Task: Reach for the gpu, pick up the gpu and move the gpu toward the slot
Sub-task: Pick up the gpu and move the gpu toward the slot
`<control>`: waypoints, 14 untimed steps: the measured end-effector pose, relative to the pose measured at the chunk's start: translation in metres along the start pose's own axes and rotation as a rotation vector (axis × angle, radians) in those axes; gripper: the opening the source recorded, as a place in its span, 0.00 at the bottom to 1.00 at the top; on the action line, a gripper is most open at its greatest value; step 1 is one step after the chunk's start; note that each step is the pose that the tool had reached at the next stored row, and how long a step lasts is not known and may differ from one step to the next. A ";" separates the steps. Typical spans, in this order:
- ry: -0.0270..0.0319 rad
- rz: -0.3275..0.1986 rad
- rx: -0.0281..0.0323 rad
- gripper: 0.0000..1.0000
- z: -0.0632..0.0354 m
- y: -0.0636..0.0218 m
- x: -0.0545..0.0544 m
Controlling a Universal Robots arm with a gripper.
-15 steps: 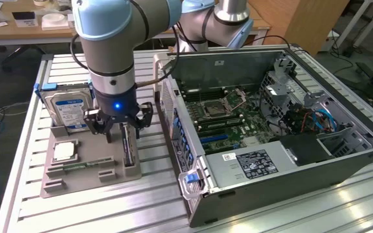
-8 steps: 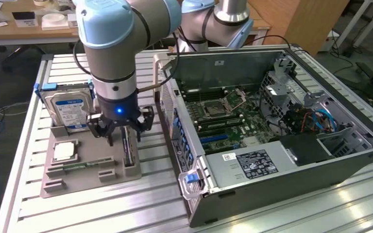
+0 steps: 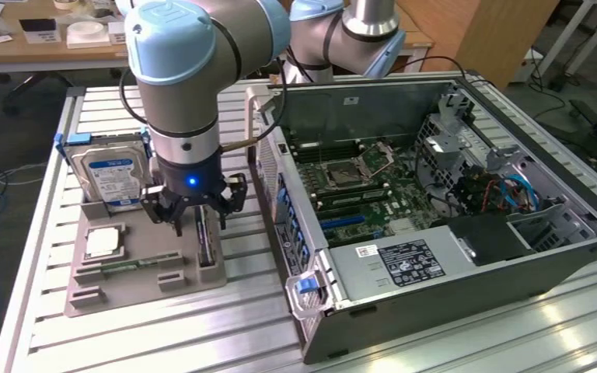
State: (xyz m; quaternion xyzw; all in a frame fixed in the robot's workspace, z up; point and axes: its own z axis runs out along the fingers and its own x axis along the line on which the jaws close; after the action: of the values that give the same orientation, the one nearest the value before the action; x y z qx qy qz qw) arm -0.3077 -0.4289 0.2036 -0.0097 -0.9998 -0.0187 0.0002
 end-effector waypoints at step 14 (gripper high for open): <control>-0.0002 0.000 0.0000 0.44 0.0004 0.0000 -0.001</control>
State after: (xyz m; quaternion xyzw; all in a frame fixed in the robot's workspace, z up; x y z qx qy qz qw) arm -0.3065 -0.4288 0.2032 -0.0097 -0.9998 -0.0187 0.0000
